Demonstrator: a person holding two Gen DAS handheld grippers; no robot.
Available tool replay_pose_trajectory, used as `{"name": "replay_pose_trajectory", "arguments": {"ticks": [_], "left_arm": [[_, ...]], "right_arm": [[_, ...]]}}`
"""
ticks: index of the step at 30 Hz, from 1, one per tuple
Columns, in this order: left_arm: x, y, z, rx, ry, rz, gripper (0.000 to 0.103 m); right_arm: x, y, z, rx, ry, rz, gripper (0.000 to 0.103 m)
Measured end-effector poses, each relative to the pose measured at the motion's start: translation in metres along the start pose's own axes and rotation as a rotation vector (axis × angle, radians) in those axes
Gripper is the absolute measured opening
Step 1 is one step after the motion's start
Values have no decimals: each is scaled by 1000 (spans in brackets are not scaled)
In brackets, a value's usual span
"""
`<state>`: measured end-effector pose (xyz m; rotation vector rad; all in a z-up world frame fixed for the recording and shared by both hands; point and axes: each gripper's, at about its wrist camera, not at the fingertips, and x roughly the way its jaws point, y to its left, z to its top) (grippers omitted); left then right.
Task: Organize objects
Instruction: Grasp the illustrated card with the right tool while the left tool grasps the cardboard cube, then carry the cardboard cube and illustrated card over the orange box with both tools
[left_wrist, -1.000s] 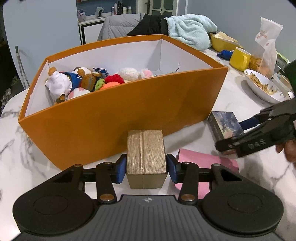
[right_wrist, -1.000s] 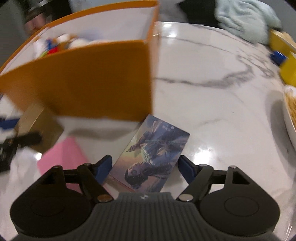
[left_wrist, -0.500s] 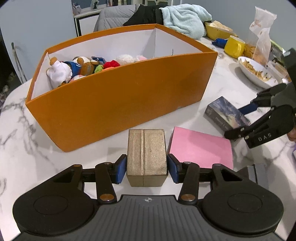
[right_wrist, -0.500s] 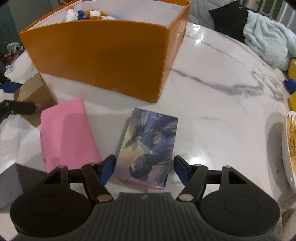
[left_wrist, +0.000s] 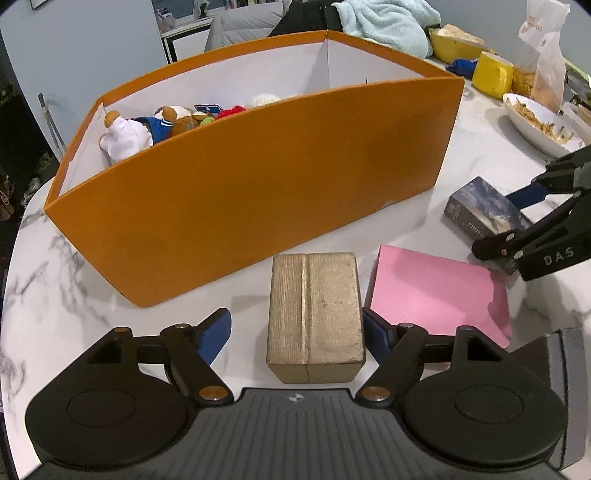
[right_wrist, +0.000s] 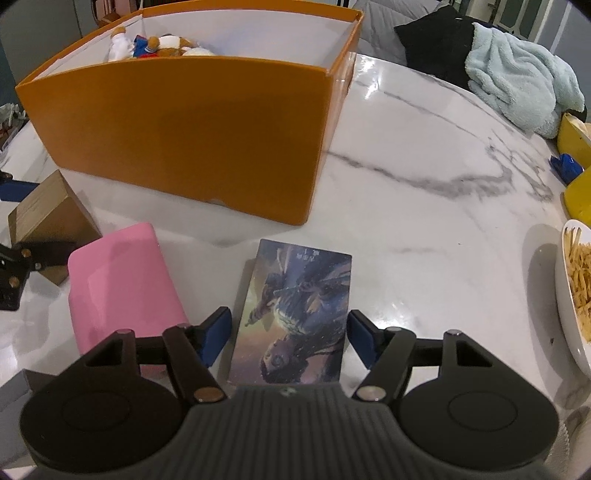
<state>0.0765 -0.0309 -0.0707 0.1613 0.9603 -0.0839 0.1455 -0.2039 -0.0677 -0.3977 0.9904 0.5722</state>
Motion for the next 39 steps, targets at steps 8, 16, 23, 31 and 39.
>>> {"name": "replay_pose_trajectory", "arguments": {"ticks": [8,16,23,31,39], "left_arm": [[6,-8,-4,50,30,4,74],[2,-15,-5,83,24,-22,55],[-8,-14,-2,89,-5,-32,54],[-29,-16,2,105,-61,-39,54],[-66,-16,14,107,-162,-82,54]], "right_arm": [[4,1,3,3,-9,12,61],[3,1,3,-16,-7,17,60],[-6,1,1,-52,-16,4,60],[-32,-4,7,-42,-72,11,60],[-76,-1,19,-27,-175,98,60]]}}
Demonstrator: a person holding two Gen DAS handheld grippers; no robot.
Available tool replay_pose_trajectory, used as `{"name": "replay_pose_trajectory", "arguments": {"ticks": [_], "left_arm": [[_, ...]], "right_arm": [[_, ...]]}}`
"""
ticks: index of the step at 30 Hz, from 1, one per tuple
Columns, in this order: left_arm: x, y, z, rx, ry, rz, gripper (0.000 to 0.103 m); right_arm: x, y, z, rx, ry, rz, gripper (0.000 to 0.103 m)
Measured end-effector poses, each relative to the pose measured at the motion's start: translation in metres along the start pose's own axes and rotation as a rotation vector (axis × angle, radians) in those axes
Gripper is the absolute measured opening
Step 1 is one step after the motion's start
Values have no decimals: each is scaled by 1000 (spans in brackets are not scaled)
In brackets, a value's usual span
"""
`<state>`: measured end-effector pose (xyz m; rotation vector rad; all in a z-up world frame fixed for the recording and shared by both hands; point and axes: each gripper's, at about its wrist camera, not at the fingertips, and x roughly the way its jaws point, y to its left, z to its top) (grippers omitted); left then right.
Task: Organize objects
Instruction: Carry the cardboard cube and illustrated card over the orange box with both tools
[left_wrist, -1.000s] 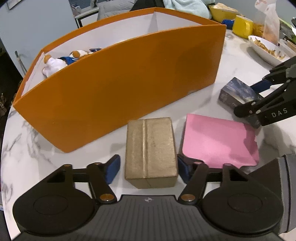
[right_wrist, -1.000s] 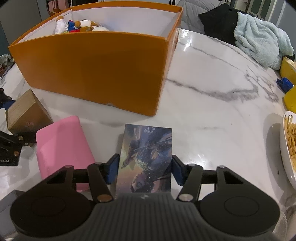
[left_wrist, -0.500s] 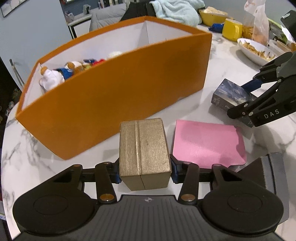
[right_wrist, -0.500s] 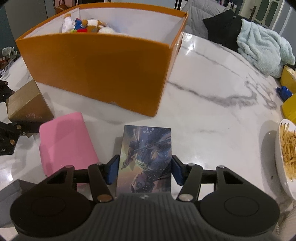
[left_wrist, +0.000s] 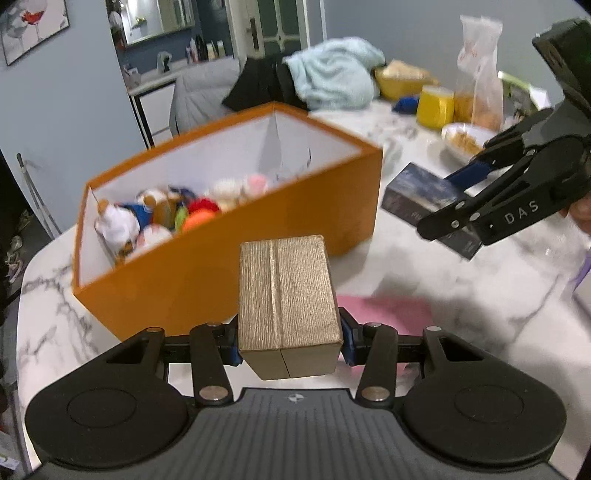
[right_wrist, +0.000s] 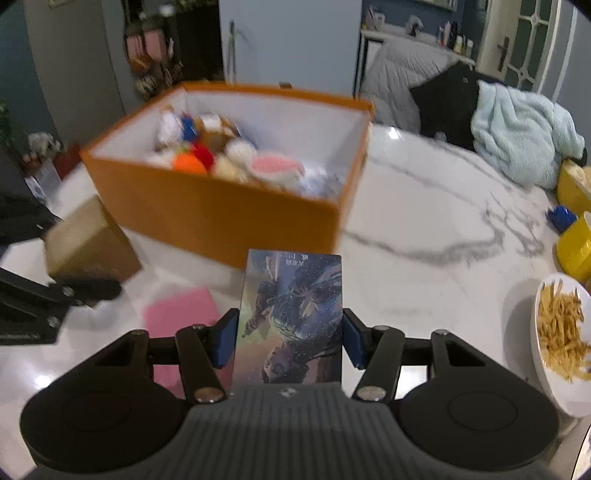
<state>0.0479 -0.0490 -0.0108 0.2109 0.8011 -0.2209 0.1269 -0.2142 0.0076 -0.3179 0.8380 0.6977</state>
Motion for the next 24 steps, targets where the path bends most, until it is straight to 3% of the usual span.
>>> {"name": "replay_pose_trajectory", "arguments": {"ticks": [11,19,24], "left_arm": [[-20,24,45,-88,-141,23,54],[-3,43,69,-110,-156,50,54],[21,69,76,-187,-153,77,54]], "right_arm": [[-42,2,53,96,-193,74,60],[-20,2,80,165,-230,50,60],[12,-3,87,235,-251,12,60]]}}
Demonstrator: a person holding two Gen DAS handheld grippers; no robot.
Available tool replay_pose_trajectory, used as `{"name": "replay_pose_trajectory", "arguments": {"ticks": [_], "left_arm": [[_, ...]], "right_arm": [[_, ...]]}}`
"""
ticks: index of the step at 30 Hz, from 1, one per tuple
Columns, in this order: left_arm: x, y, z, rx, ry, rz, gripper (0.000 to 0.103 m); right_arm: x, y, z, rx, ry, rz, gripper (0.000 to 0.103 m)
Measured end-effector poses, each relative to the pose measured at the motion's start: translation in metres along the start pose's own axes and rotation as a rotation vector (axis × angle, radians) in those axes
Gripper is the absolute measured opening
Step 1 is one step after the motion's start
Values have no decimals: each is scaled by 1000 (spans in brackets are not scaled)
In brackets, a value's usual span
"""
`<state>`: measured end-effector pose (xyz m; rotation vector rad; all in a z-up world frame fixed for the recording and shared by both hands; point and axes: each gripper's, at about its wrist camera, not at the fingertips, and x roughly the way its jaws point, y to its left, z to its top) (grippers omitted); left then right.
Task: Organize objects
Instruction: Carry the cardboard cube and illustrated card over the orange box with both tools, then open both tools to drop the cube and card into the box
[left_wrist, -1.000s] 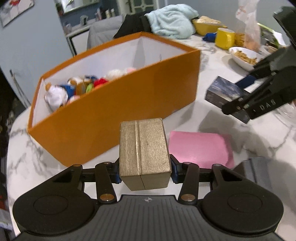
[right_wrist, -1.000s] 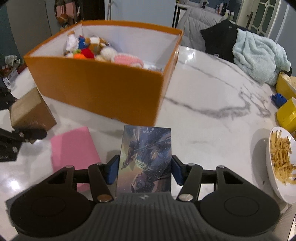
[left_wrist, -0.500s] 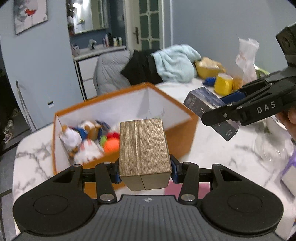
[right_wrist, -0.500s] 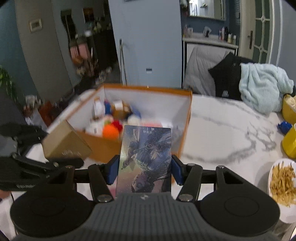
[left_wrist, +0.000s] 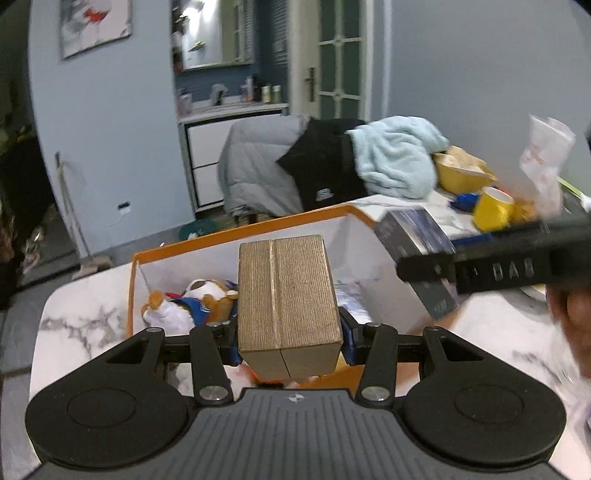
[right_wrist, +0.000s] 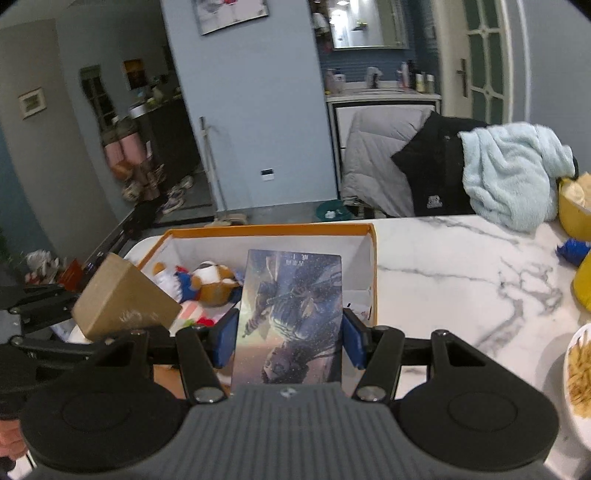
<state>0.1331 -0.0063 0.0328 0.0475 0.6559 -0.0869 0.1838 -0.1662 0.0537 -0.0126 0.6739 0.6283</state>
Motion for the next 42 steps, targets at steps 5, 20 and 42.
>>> {"name": "replay_pose_trajectory", "arguments": {"ticks": [5,20,42], "left_arm": [[26,14,1,-46,20,31,54],[62,29,-14,-97,95,44,55],[50,40,-11,-165,28,95,78]], "right_arm": [[36,1,-11,32,25,-27,60],[78,18,-25,-67,54,-110,60],[76,15,-23,-71,53,-109,59]]}}
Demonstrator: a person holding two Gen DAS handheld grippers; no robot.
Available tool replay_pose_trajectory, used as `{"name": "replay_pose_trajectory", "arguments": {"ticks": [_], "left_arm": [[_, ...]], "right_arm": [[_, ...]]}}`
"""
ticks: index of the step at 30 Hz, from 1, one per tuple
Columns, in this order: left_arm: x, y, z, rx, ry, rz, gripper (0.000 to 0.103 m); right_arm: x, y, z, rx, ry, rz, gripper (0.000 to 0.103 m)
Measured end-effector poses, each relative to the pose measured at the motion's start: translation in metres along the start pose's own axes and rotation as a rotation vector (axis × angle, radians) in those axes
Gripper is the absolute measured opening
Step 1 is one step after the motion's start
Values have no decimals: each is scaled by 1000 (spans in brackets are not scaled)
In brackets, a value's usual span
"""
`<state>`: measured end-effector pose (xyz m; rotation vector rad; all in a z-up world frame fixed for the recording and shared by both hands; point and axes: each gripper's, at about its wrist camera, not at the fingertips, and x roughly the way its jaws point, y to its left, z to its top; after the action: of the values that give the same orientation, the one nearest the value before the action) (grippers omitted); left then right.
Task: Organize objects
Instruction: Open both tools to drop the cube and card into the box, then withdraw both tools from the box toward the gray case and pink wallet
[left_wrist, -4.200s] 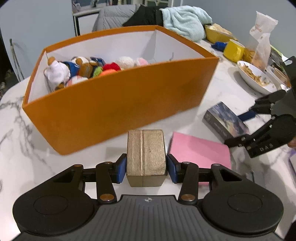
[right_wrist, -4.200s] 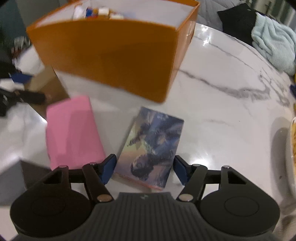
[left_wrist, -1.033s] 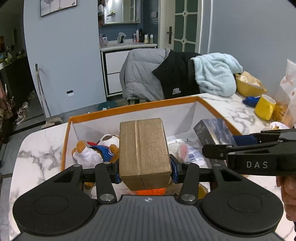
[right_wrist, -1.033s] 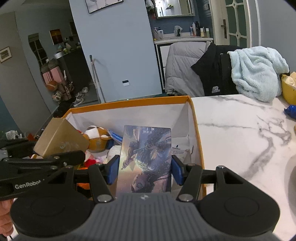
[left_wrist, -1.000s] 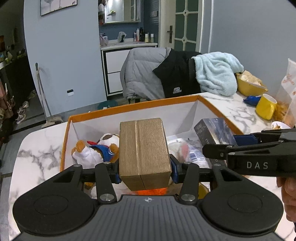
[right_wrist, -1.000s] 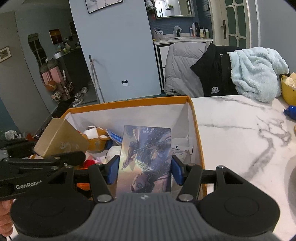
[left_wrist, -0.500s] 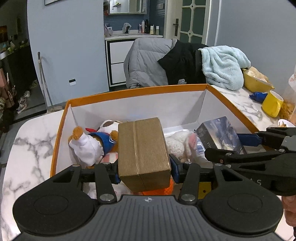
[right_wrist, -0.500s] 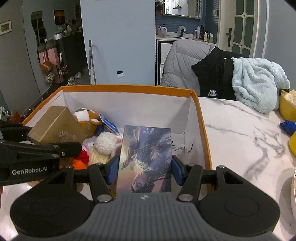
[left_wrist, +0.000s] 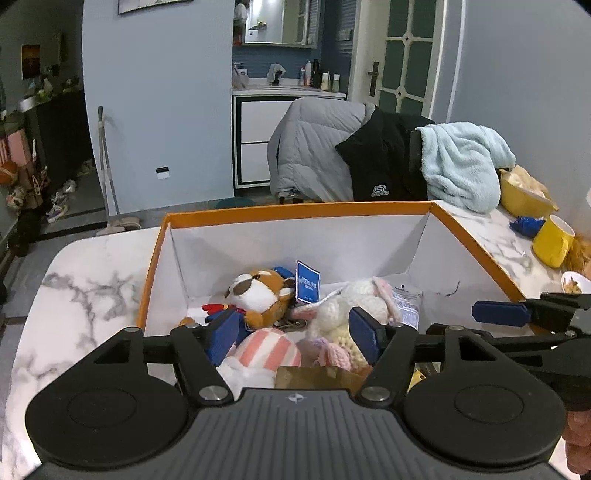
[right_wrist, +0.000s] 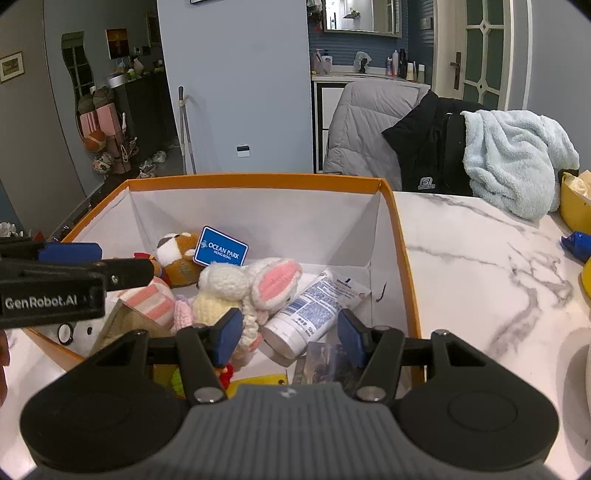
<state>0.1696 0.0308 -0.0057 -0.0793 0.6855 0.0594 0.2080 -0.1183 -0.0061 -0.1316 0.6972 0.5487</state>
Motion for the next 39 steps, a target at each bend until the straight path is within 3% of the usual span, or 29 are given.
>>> {"name": "replay_pose_trajectory", "arguments": {"ticks": [19,28,34,39], "left_arm": [[-33,-13,-11,25,-1,-44,78],[-72,-31,-24,84,-21,-91,78],[-85,-47,-36,123,-12,-132,80],[-91,-67,-51,212,3,-165,82]], "right_arm": [[-26,-3,-3,4,-23,46,60],[-69,-17,-2,-2,-87,60,60],[-89,-30,-12,-8,-86,44,60],[-101,-35,-23,-36,-76,45,60]]}}
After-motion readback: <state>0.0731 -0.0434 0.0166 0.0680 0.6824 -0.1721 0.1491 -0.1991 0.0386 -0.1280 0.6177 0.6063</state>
